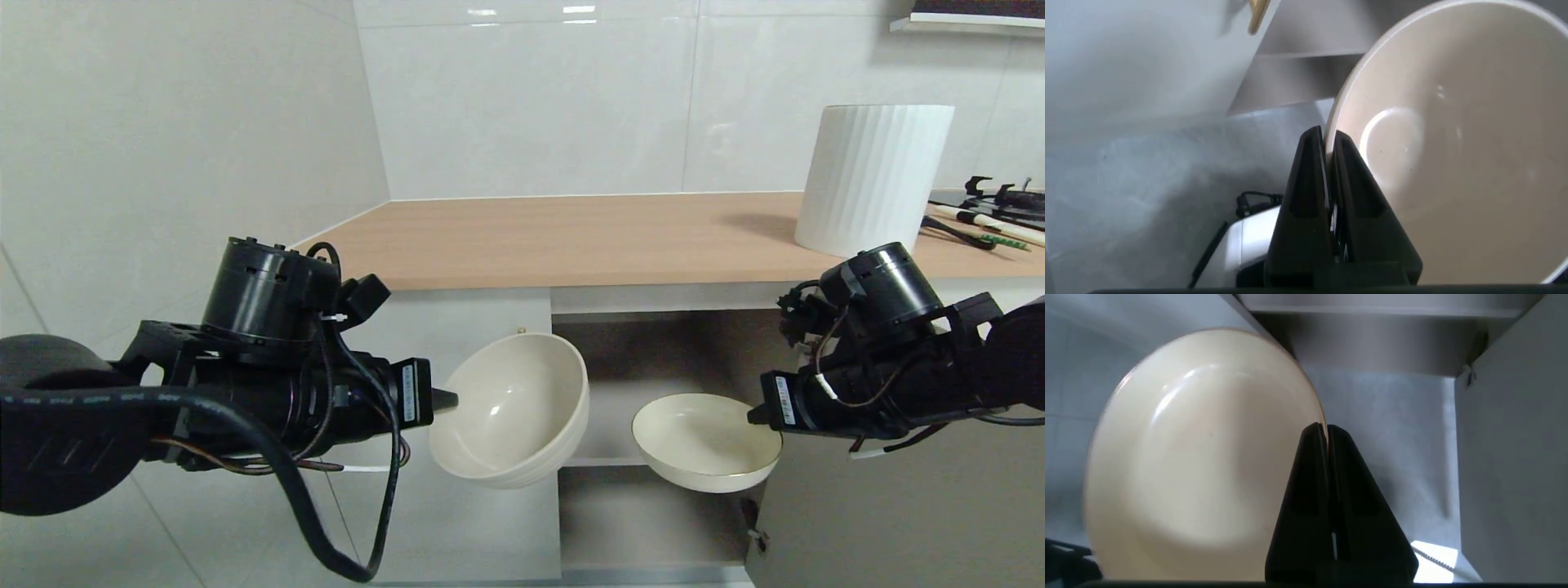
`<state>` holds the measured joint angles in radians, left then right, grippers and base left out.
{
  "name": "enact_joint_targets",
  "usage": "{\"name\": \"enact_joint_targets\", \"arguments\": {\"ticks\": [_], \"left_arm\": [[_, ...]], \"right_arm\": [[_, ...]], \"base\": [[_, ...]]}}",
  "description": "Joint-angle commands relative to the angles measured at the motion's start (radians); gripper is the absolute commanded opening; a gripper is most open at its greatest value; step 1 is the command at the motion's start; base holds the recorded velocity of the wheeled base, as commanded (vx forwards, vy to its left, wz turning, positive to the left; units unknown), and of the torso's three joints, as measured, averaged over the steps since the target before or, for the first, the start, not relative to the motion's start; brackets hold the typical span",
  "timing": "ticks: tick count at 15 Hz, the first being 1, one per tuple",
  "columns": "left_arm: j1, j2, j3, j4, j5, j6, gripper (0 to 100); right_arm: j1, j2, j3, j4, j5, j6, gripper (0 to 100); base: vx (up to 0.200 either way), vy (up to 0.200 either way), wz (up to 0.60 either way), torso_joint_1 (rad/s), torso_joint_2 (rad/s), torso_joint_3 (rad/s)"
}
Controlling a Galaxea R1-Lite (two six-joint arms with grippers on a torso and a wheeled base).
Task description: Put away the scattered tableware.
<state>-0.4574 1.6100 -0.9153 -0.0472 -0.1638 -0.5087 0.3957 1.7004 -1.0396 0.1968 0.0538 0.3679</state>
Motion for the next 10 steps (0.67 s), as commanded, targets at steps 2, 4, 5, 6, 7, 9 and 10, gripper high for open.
{"name": "enact_joint_targets", "arguments": {"ticks": [2, 4, 5, 6, 7, 9, 10], "left_arm": [[0.000, 0.002, 0.000, -0.003, 0.000, -0.001, 0], [0.000, 0.002, 0.000, -0.002, 0.000, -0.001, 0], [0.000, 0.002, 0.000, -0.002, 0.000, -0.002, 0], [0.000, 0.002, 0.000, -0.002, 0.000, -0.002, 0], [0.000, 0.002, 0.000, -0.002, -0.002, -0.001, 0], [0.000, 0.005, 0.000, -0.003, -0.002, -0.001, 0], [0.000, 0.007, 0.000, -0.002, -0.002, -0.001, 0]], "right_arm": [[0.000, 0.008, 0.000, -0.002, 0.000, 0.000, 0], [0.000, 0.011, 0.000, -0.002, 0.000, 0.000, 0], [0.000, 0.024, -0.004, -0.005, 0.000, 0.000, 0], [0.000, 0.024, -0.004, -0.005, 0.000, 0.000, 0], [0.002, 0.079, -0.002, -0.048, -0.012, 0.000, 0], [0.005, 0.205, -0.007, -0.123, -0.077, 0.000, 0], [0.005, 0.275, -0.014, -0.169, -0.108, 0.000, 0]], "base": [[0.000, 0.000, 0.00, 0.011, 0.08, 0.021], [0.000, 0.000, 0.00, 0.000, 0.00, 0.000], [0.000, 0.000, 0.00, 0.000, 0.00, 0.000], [0.000, 0.000, 0.00, -0.027, 0.02, 0.071], [0.000, 0.000, 0.00, -0.110, 0.20, 0.119], [0.000, 0.000, 0.00, -0.051, 0.08, 0.066], [0.000, 0.000, 0.00, 0.000, 0.00, 0.000]]}}
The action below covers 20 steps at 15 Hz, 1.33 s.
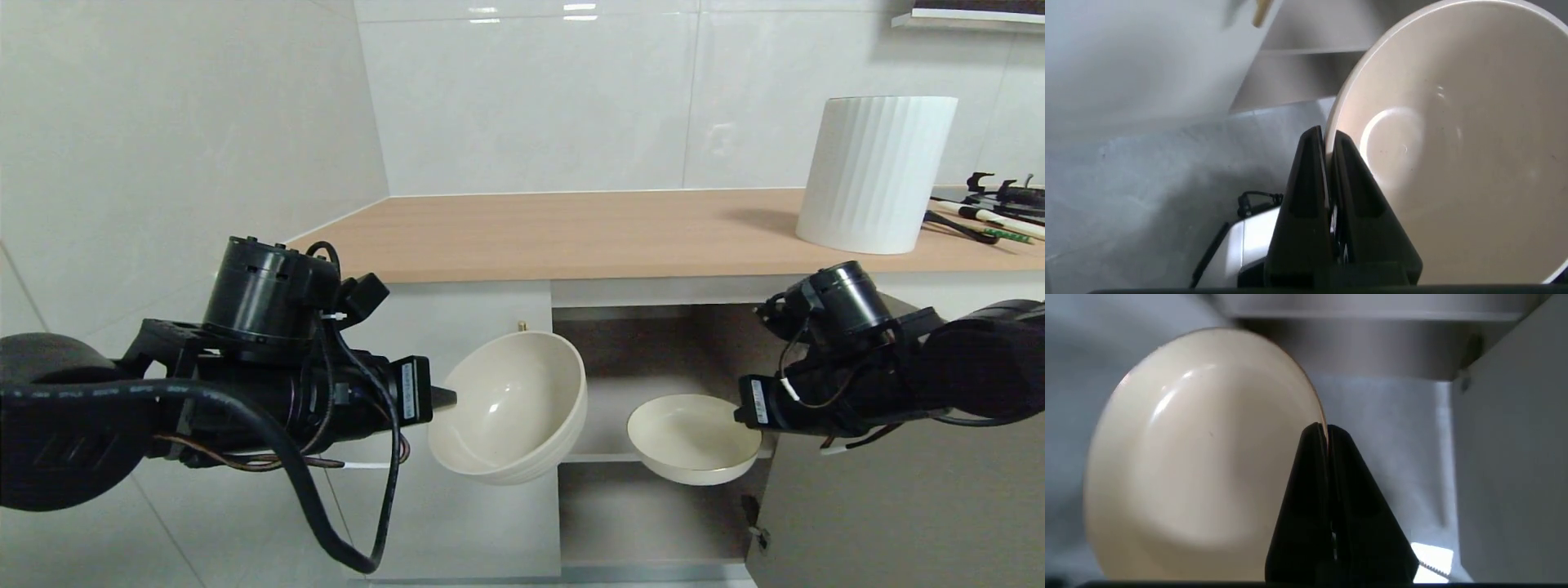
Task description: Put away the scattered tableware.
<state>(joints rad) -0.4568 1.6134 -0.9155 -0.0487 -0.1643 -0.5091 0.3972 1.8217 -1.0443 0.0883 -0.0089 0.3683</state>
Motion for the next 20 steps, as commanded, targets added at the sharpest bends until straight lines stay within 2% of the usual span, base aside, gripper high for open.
{"name": "enact_joint_targets", "arguments": {"ticks": [1, 3, 8, 11, 20], "left_arm": [[-0.002, 0.006, 0.000, -0.002, -0.001, 0.000, 0], [-0.002, 0.006, 0.000, -0.002, -0.001, 0.000, 0], [-0.002, 0.005, 0.000, 0.000, -0.001, 0.000, 0], [-0.008, 0.003, 0.000, -0.002, 0.000, 0.000, 0], [-0.019, 0.005, 0.000, -0.002, 0.000, 0.000, 0]], "right_arm": [[0.005, 0.228, -0.017, -0.124, -0.074, 0.000, 0], [0.006, 0.353, -0.059, -0.200, -0.123, 0.000, 0], [0.002, 0.522, -0.194, -0.200, -0.204, 0.006, 0], [-0.021, 0.653, -0.324, -0.199, -0.315, 0.006, 0], [-0.084, 0.809, -0.545, -0.199, -0.447, 0.038, 0]], "base": [[0.000, 0.000, 0.00, 0.000, 0.00, 0.000], [0.000, 0.000, 0.00, 0.000, 0.00, 0.000], [0.000, 0.000, 0.00, 0.000, 0.00, 0.000], [0.000, 0.000, 0.00, 0.000, 0.00, 0.000], [0.000, 0.000, 0.00, 0.000, 0.00, 0.000]]}}
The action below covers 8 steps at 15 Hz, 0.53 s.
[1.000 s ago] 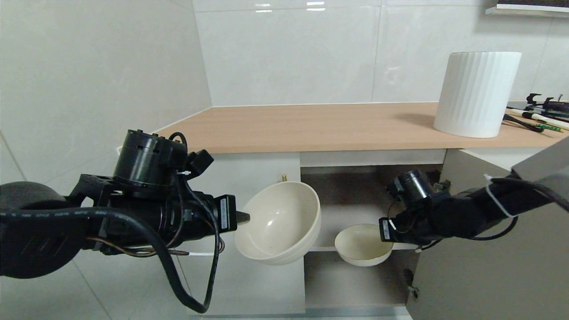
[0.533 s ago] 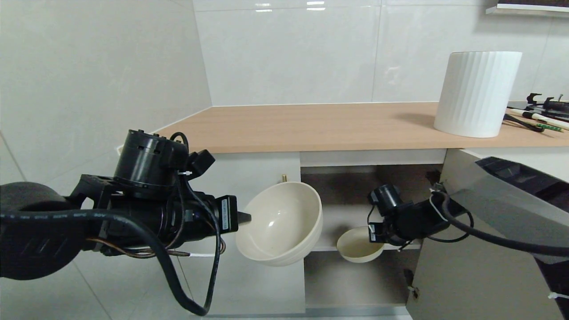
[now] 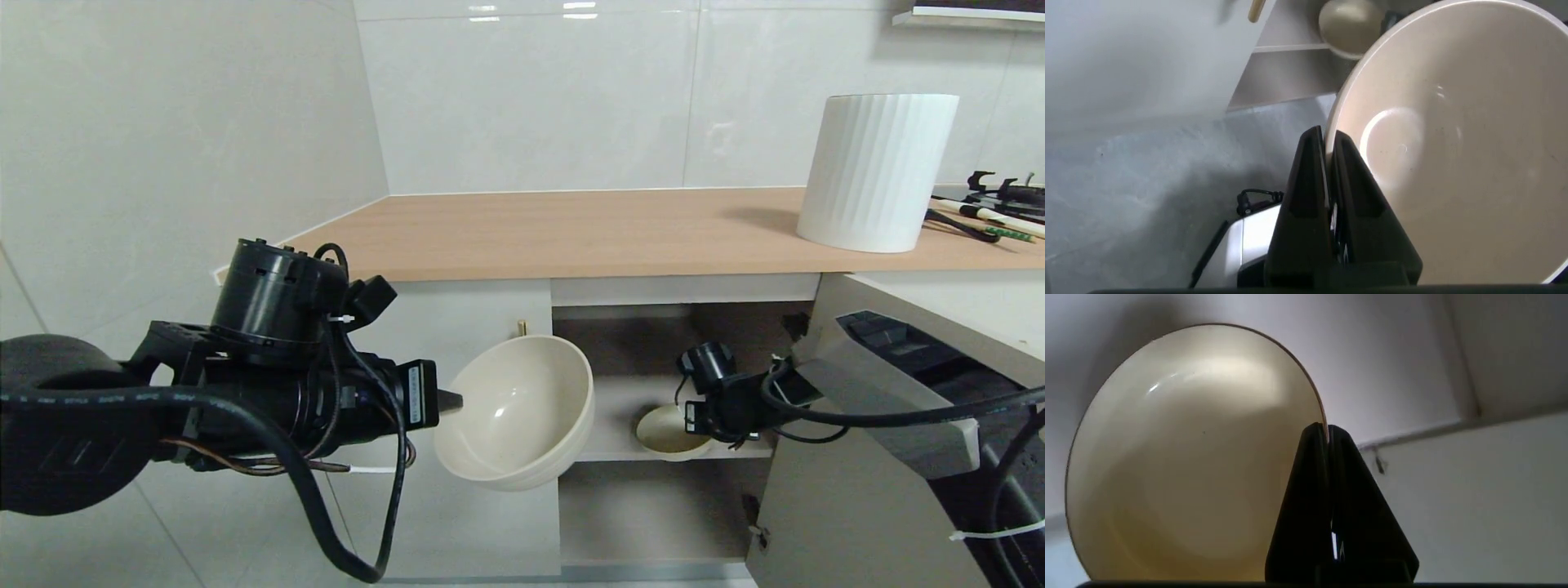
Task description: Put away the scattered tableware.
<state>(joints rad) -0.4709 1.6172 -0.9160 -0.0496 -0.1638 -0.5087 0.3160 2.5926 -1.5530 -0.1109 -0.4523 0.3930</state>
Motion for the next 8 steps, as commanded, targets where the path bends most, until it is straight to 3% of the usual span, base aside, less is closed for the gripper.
{"name": "enact_joint_targets", "arguments": {"ticks": [1, 8], "left_arm": [[-0.006, 0.001, 0.000, 0.000, 0.000, -0.001, 0], [-0.006, 0.015, 0.000, -0.001, 0.001, -0.001, 0]], "right_arm": [[-0.003, 0.050, -0.055, 0.000, -0.006, 0.026, 0], [-0.005, 0.084, -0.144, 0.013, -0.034, 0.060, 0]], "base": [[0.000, 0.000, 0.00, 0.000, 0.00, 0.000], [0.000, 0.000, 0.00, 0.000, 0.00, 0.000]]}}
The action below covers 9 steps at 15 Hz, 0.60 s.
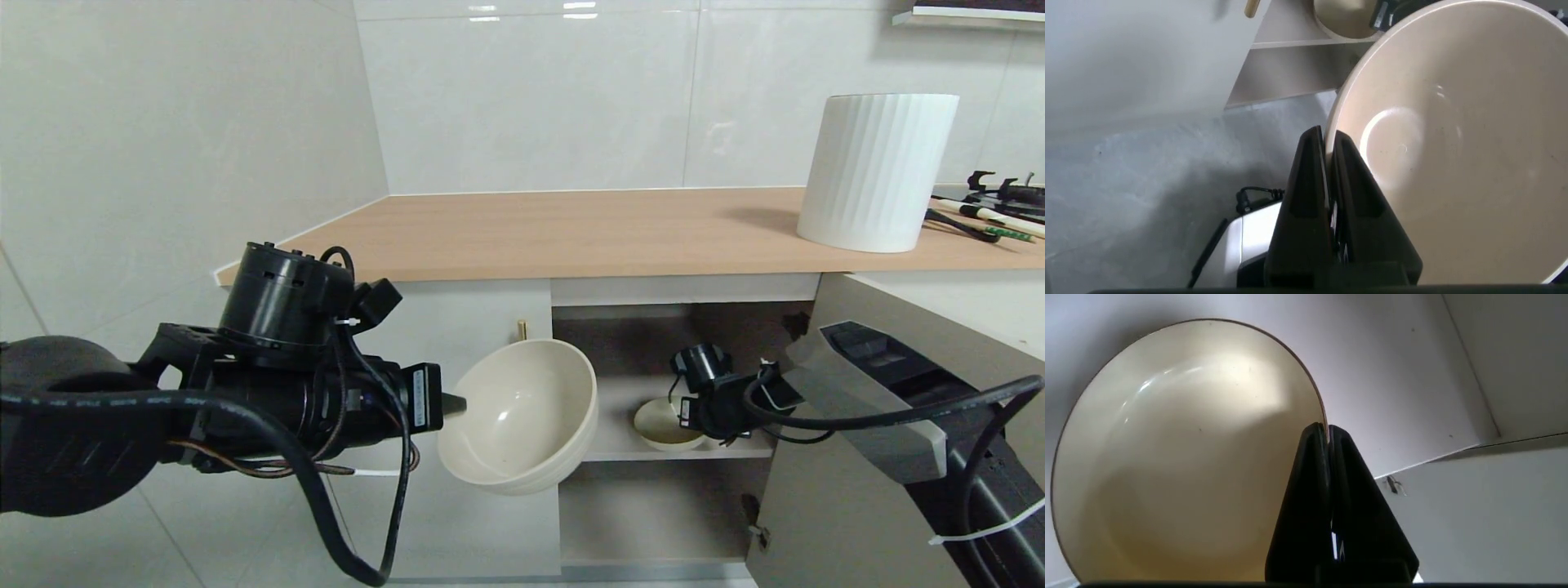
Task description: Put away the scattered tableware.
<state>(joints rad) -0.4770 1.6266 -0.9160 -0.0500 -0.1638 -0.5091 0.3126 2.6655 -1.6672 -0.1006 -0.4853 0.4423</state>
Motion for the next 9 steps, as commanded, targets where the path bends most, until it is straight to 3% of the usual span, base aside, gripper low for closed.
{"name": "enact_joint_targets", "arguments": {"ticks": [1, 6, 7, 9], "left_arm": [[-0.002, 0.006, 0.000, -0.001, 0.000, -0.002, 0], [0.000, 0.006, 0.000, -0.001, 0.001, -0.002, 0], [0.000, 0.006, 0.000, -0.001, 0.000, -0.002, 0], [0.000, 0.006, 0.000, -0.001, 0.000, -0.002, 0]], "right_arm": [[-0.001, 0.022, -0.048, 0.013, -0.001, 0.015, 0], [-0.013, 0.042, -0.095, 0.038, -0.004, 0.027, 0], [-0.013, 0.043, -0.098, 0.038, -0.004, 0.032, 100], [-0.016, 0.039, -0.105, 0.038, -0.004, 0.050, 100]], "base": [[0.000, 0.000, 0.00, 0.000, 0.00, 0.000], [0.000, 0.000, 0.00, 0.000, 0.00, 0.000], [0.000, 0.000, 0.00, 0.000, 0.00, 0.000], [0.000, 0.000, 0.00, 0.000, 0.00, 0.000]]}}
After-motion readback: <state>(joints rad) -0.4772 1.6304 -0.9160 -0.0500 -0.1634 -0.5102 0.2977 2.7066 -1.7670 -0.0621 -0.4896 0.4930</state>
